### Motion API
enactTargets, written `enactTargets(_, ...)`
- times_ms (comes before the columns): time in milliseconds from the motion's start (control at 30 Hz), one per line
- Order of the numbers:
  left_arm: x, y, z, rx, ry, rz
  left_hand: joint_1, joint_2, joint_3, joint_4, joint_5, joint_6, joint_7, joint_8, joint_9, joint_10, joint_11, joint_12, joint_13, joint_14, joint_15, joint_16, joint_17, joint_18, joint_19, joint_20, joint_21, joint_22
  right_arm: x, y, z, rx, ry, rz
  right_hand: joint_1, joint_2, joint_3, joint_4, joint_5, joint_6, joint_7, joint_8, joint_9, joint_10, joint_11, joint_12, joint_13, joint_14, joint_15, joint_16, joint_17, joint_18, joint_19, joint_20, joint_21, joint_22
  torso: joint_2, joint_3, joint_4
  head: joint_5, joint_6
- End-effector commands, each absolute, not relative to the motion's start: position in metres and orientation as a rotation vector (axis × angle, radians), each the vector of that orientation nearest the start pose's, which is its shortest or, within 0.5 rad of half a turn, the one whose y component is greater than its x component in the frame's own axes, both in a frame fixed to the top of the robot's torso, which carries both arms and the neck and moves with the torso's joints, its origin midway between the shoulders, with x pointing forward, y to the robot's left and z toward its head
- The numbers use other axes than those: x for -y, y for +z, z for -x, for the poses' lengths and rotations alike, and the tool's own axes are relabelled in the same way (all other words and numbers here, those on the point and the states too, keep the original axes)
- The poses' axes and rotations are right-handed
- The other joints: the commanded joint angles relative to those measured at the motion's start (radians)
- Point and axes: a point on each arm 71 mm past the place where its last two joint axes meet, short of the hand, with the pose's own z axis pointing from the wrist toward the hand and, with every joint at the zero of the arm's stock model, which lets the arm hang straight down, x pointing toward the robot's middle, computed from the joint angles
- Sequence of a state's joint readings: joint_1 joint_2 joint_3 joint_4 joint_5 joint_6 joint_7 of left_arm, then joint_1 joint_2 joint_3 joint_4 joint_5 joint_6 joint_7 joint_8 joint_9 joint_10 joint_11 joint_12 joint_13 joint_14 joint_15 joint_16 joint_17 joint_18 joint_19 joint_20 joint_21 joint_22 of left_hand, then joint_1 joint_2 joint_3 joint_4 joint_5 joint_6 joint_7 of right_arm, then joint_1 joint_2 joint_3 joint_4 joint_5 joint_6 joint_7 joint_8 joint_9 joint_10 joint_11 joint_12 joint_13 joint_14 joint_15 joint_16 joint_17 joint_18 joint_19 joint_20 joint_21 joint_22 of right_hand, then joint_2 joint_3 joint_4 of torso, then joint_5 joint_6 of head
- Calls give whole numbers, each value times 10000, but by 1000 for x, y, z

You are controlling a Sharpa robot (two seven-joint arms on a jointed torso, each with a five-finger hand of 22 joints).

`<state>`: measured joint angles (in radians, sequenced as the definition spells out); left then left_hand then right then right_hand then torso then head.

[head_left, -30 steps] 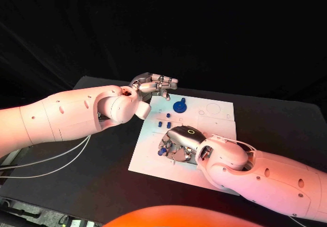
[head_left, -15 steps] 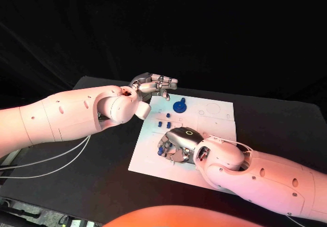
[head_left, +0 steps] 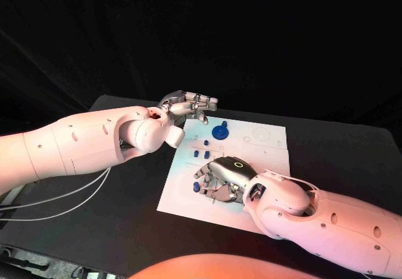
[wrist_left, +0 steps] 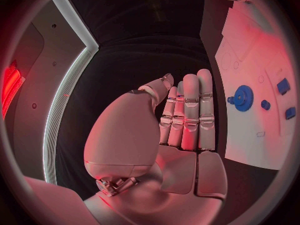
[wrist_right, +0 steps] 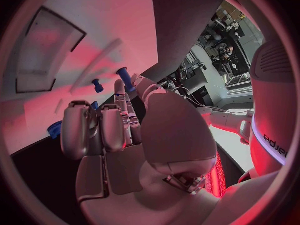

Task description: Assemble the parts on the task board

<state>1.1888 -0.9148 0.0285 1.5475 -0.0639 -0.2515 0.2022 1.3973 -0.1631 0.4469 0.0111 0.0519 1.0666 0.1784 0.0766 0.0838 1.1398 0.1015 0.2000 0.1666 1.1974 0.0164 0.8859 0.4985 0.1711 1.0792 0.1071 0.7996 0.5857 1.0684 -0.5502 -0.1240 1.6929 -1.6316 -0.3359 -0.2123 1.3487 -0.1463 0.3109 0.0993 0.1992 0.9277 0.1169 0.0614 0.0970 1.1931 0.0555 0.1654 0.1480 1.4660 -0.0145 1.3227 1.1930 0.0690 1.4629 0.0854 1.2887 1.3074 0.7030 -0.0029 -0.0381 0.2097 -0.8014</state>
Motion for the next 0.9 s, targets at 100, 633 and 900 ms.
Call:
enactTargets(100,-233,-168,-489,-15596,-14912,11404,-8,134,-76,5,-8,-48,-37,1,-18,-73,-10,74,18,-69,34,-53,-23,136,47,0,-60,-23,41,-209,-376,-16046,10419,3112,-163,-147,-281,83,-135,-258,-2,13,-45,156,-84,201,138,375,-132,71,34,-152,86,-56,66,1889,-51,-1,-39,-269,132)
enactTargets(633,-239,-174,-487,-15679,-14688,11500,-26,128,-103,7,-9,-41,-41,10,-19,-72,-12,90,23,-69,35,-54,-31,135,52,2,-71,-31,195,-205,-379,-18381,6913,-713,-962,367,-2368,963,557,1202,-207,1811,1232,1860,-387,10733,10426,635,-371,1137,1452,-461,674,-282,1672,2332,-306,65,-489,-1375,263)
enactTargets(900,-238,-178,-486,-15756,-14716,11590,-26,128,-103,7,-9,-41,-41,10,-19,-72,-12,90,23,-69,35,-54,-31,135,52,2,-71,-31,215,-217,-370,-18455,5548,-938,-1013,388,-3016,1399,760,1025,-225,2160,1607,1822,-390,11164,10986,666,-372,1313,1693,-512,765,-283,1954,2403,-351,122,-598,-1535,216)
